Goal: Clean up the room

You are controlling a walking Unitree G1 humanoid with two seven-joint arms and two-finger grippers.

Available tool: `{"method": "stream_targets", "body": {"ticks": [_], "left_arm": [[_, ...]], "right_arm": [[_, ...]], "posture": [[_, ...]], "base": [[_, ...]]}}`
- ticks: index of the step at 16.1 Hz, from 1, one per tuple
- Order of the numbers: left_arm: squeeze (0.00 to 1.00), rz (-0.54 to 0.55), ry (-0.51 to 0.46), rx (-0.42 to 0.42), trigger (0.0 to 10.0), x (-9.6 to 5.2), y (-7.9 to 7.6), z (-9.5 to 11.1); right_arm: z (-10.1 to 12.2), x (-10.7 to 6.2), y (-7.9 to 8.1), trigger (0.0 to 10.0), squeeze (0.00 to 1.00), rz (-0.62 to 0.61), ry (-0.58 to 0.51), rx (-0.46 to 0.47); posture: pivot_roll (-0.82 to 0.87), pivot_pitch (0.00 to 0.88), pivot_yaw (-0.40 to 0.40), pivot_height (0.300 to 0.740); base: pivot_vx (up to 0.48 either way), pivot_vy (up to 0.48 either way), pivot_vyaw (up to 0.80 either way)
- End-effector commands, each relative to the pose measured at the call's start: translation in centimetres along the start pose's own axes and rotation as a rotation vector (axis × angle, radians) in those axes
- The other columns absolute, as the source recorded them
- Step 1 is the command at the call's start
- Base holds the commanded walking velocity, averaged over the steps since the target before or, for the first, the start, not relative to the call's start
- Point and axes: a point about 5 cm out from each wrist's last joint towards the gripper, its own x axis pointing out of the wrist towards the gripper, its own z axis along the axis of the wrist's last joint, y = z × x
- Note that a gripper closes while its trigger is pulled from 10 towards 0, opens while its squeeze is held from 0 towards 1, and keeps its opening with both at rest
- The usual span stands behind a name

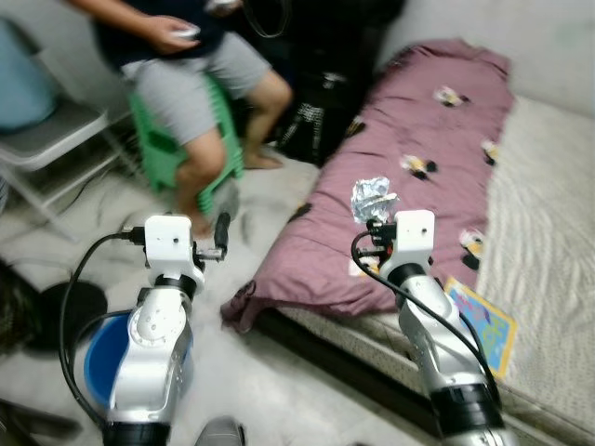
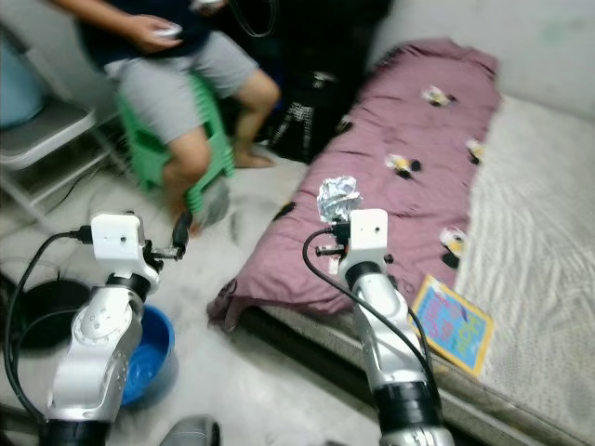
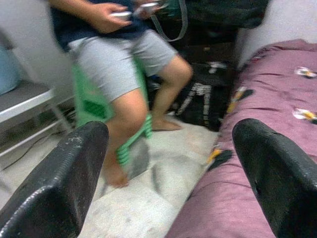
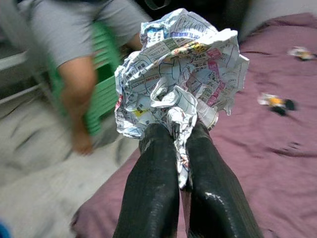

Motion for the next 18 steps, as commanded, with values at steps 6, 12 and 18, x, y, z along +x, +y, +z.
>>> {"method": "stream_targets", "body": {"ticks": [6,12,18], "left_arm": [[0.0,0.019,0.009,0.021,10.0,-0.38,0.47,-0.36],[0.0,0.002,0.019,0.016,10.0,-0.33,0.33,-0.65],[0.0,-0.03,0.013,0.007,10.0,-0.15,0.01,-0.57]], "right_arm": [[0.48,0.17,0.58,10.0,0.0,0.036,-0.021,0.001],[0.47,0.29,0.72,10.0,0.0,0.049,-0.018,0.001],[0.43,0.14,0.61,10.0,0.0,0.041,-0.021,0.007]], "posture": [[0.03,0.012,-0.077,0.74],[0.02,0.011,-0.071,0.74],[0.01,0.015,-0.068,0.74]], "base": [[0.0,0.0,0.8],[0.0,0.0,0.8],[0.0,0.0,0.53]]}}
